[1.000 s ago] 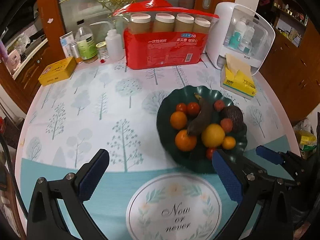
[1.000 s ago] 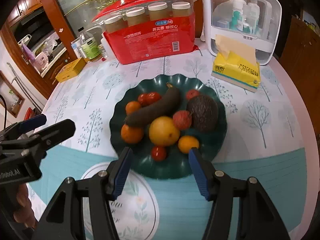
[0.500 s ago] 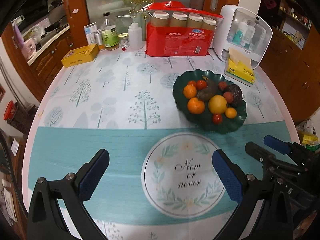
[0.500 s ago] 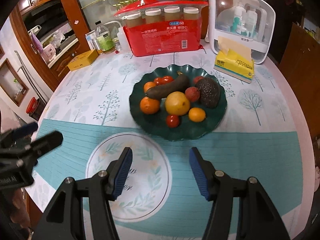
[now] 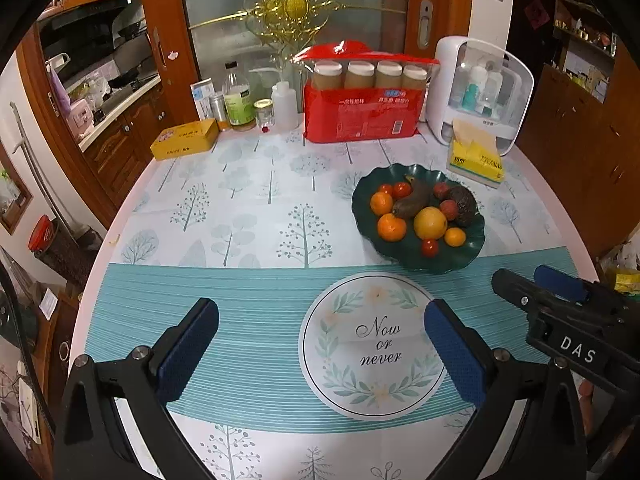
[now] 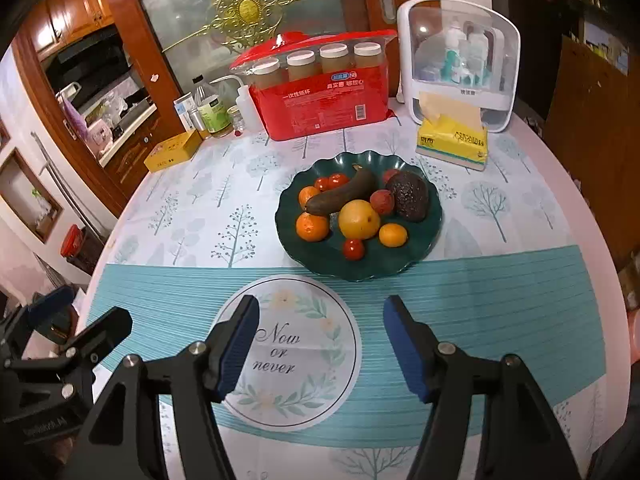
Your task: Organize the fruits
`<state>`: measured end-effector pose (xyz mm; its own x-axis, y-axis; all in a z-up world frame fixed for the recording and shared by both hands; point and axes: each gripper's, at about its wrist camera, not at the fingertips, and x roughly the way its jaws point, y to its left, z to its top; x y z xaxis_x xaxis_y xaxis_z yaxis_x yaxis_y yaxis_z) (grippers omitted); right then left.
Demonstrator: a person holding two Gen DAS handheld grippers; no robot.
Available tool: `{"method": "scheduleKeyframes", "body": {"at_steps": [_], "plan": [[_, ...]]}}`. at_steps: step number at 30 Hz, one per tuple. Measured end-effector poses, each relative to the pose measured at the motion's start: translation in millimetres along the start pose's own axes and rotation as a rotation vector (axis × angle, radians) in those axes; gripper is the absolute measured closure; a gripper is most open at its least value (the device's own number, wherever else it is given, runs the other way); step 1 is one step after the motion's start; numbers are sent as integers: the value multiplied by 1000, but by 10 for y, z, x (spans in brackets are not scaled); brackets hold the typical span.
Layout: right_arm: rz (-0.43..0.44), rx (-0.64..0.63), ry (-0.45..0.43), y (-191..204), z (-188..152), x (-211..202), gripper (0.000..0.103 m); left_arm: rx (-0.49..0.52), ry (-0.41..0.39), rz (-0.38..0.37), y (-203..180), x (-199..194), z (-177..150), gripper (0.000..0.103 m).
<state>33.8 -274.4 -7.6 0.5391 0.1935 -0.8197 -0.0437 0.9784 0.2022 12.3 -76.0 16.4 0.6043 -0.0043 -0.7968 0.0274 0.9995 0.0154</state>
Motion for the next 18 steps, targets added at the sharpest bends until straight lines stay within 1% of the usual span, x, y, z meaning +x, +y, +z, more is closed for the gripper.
{"method": "scheduleKeyframes", "body": {"at_steps": [10, 15, 18], "plan": [[-55, -32, -33, 95, -95, -234, 38, -6, -2, -34, -81, -99, -42, 1], [-82, -41, -27, 116, -168, -290, 38, -8, 4, -42, -111, -83, -49, 1], [-83, -29, -23, 93, -193, -316, 38, -10, 13, -34, -122, -72, -53, 1]]}}
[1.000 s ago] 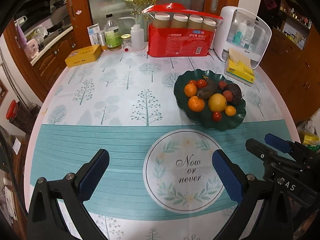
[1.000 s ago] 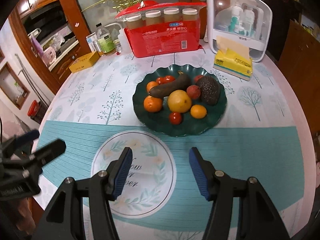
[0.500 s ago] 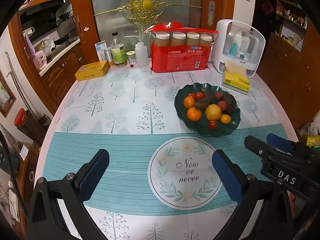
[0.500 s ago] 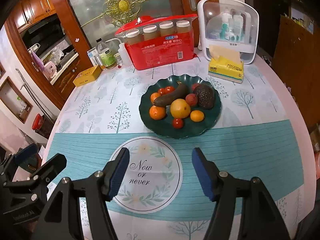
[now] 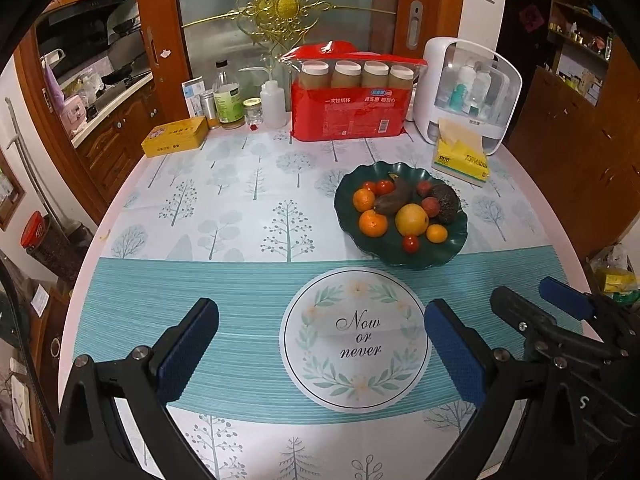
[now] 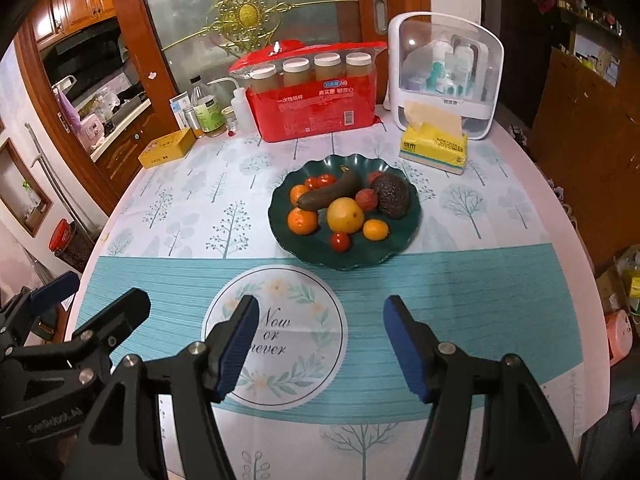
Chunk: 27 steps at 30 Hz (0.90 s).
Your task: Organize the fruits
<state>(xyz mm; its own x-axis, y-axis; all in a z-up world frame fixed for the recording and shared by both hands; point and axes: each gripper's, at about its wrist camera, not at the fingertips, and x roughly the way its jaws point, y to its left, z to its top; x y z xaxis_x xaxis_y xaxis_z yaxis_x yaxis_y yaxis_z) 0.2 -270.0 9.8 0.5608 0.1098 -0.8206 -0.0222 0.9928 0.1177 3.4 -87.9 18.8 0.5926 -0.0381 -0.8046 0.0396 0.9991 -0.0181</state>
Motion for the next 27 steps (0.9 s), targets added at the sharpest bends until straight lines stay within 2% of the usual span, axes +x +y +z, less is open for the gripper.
{"method": "scheduleKeyframes", "body": {"at_steps": [7, 27], "plan": [[-10, -3, -2, 13, -20, -40, 38, -3, 24, 27, 14, 47, 4, 1], [-21, -33, -25, 82, 2, -104, 38, -27, 30, 35, 94, 94, 10, 1]]}}
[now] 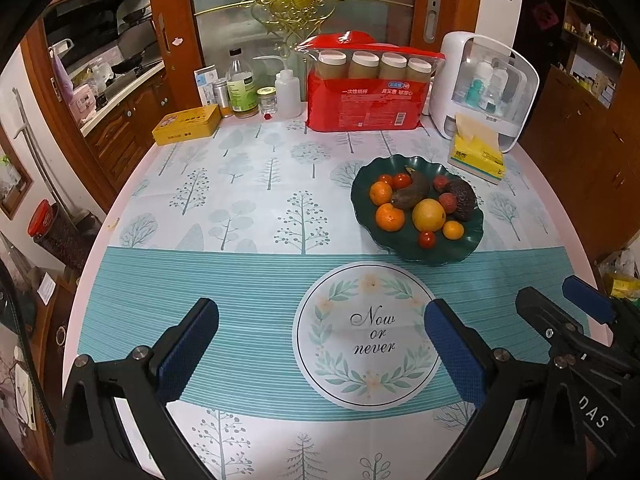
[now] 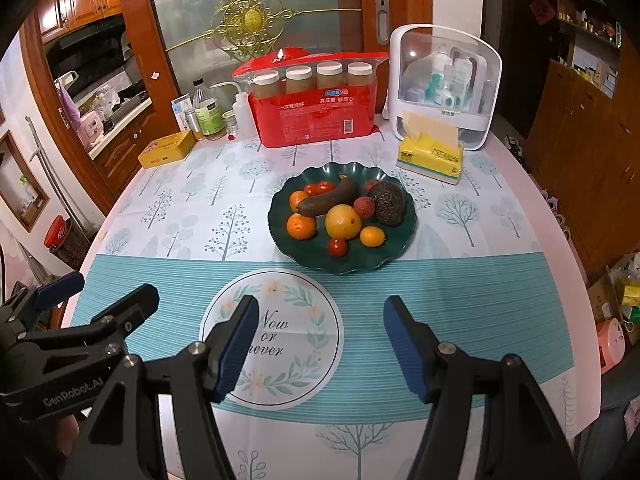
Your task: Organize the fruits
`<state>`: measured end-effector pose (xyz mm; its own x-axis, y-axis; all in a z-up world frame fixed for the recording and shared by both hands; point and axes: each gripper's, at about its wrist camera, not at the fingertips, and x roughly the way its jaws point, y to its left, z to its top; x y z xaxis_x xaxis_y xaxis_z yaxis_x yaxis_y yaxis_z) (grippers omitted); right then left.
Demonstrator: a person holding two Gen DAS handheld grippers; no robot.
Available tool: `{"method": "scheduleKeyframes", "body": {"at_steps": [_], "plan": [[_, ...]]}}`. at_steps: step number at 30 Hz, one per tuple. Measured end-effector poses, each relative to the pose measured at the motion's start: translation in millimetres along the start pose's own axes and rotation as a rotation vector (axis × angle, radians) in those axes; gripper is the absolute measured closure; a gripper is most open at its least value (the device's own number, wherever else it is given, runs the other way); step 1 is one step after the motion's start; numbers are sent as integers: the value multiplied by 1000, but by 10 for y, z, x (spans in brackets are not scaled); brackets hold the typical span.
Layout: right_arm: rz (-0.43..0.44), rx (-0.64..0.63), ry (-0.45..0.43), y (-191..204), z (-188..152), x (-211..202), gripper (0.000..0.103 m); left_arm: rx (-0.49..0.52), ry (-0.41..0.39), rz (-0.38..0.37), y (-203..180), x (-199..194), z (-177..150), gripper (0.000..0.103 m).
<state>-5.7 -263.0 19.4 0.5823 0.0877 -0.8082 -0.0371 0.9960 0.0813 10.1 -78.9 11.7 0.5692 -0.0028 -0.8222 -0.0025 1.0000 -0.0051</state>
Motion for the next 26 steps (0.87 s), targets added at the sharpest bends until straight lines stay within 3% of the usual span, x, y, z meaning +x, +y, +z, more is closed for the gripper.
{"method": "scheduleKeyframes", "body": {"at_steps": [26], "plan": [[-7, 10, 26, -19, -2, 85, 38, -7, 23, 0, -21, 48, -42, 1]]}}
